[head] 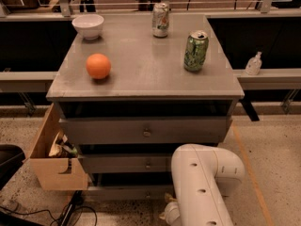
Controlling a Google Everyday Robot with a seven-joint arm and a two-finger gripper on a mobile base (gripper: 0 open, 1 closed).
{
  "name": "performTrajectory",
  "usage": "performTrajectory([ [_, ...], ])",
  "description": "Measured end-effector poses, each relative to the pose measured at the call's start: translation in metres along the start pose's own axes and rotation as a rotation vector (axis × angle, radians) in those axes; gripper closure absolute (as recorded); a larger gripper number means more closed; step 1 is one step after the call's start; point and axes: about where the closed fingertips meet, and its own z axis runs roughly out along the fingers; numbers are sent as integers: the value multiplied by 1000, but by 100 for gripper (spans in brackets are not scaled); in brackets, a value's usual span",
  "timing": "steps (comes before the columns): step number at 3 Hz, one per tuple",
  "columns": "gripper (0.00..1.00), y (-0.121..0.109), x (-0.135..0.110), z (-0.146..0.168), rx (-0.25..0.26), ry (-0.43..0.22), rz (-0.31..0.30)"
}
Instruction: Close bottom drawer
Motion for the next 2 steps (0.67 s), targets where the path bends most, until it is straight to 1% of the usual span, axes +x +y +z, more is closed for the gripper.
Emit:
performTrajectory([
  [2, 71, 0, -1, 0, 1, -1, 0],
])
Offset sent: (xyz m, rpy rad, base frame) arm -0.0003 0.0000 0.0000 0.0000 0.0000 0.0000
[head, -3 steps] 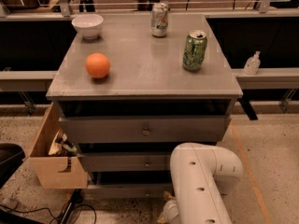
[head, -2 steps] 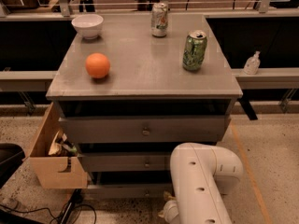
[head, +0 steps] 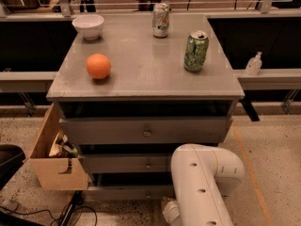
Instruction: Close bottom drawer
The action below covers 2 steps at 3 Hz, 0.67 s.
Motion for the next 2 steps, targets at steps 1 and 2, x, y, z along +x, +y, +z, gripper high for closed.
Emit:
performTrajectory([
  [1, 99, 0, 0, -1, 4, 0, 0],
  [2, 100, -1, 4, -12, 35, 13, 4],
])
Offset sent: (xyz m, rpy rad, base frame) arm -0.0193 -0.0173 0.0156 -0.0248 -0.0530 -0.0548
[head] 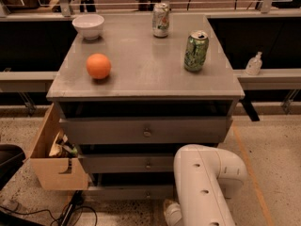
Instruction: Close bottom drawer
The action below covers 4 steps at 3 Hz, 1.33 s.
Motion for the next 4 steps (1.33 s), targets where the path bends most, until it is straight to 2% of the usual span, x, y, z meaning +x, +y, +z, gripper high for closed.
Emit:
performTrajectory([
  [2, 100, -13, 19, -45, 152, 25, 30],
  [3, 100, -25, 16, -50, 196, -11, -5],
  [4, 100, -39, 9, -41, 220, -58, -48],
])
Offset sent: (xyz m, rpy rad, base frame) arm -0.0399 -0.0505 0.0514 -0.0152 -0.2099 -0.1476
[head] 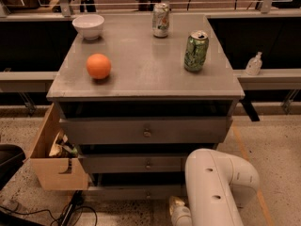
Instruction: Close bottom drawer
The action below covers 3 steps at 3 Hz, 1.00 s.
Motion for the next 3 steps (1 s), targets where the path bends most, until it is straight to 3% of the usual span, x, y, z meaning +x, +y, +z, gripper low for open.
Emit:
performTrajectory([
  [2, 100, -14, -1, 52, 15, -46, -58],
  [3, 100, -12, -1, 50, 15, -46, -59],
])
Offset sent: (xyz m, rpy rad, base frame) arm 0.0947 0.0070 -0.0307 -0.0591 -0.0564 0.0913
